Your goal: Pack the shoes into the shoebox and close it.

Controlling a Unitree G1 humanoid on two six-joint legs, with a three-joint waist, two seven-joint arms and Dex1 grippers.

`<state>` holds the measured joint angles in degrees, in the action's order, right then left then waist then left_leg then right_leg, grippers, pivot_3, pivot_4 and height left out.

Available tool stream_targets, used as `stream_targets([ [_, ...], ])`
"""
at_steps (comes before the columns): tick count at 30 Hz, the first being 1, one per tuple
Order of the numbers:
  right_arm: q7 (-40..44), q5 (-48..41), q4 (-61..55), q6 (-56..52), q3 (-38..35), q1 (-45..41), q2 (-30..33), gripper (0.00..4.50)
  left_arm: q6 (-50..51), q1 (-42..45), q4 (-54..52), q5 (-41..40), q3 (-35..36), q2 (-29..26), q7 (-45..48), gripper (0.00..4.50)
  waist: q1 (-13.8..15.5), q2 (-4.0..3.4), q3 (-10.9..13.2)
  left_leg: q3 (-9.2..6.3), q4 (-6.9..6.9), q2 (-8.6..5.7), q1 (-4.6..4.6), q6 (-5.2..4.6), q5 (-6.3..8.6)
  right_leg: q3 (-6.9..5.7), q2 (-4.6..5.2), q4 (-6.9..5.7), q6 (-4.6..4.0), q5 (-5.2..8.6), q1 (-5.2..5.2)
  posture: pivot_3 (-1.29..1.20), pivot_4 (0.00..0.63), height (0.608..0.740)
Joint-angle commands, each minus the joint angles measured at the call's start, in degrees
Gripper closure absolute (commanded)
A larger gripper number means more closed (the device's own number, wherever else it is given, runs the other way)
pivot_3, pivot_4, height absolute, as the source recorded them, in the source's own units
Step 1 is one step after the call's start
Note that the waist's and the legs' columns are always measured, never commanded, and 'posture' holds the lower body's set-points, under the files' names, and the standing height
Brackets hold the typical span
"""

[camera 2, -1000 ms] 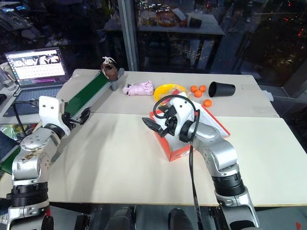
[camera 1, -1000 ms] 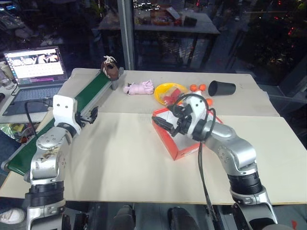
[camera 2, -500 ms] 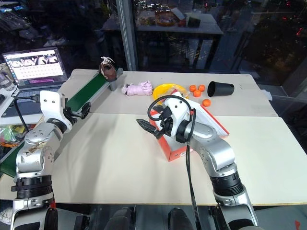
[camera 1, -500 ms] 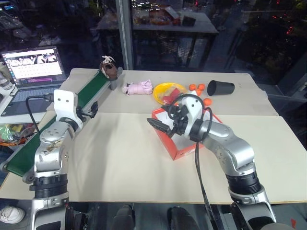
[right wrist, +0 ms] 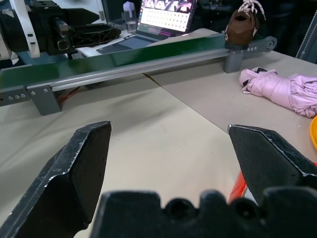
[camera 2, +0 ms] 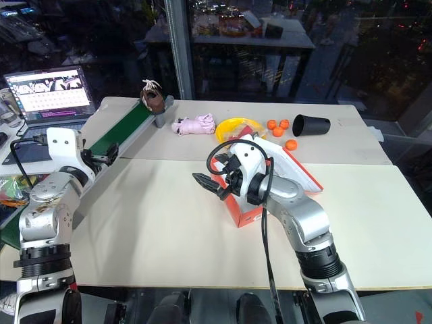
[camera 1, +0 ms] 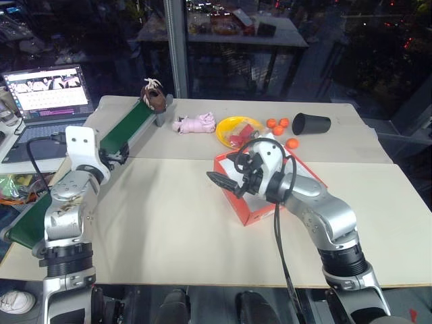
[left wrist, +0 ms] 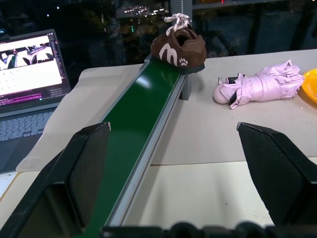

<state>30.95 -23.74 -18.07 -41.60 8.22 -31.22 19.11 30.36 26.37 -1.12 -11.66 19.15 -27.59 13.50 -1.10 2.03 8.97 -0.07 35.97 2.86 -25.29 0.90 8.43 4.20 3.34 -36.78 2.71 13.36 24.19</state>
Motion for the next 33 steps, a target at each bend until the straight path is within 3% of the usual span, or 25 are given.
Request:
stream_targets([
  [1,0.19,-0.52,-3.23,-0.23,-0.62,-0.14,0.55,0.00,0.01,-0.92,-1.49,-0.43,0.78,-0.75,-0.11,0.11,0.00,0.00,0.00,0.00,0.00,0.00,0.00,0.00,0.00,0.00,0.00,0.00,0.00,0.00,0.00,0.00,0.150,0.740],
  [33,-0.97,-0.76,-4.44,-0.73,-1.00,0.95,0.71,0.00,-1.76,-1.41,0.97,-0.07,-0.95,-0.93,0.73,0.11,-0.04,0.03,0.02,0.00,-0.01,0.00,0.00,0.00,0.00,-0.01,0.01,0.01,-0.01,0.01,0.02,0.00,0.150,0.740],
])
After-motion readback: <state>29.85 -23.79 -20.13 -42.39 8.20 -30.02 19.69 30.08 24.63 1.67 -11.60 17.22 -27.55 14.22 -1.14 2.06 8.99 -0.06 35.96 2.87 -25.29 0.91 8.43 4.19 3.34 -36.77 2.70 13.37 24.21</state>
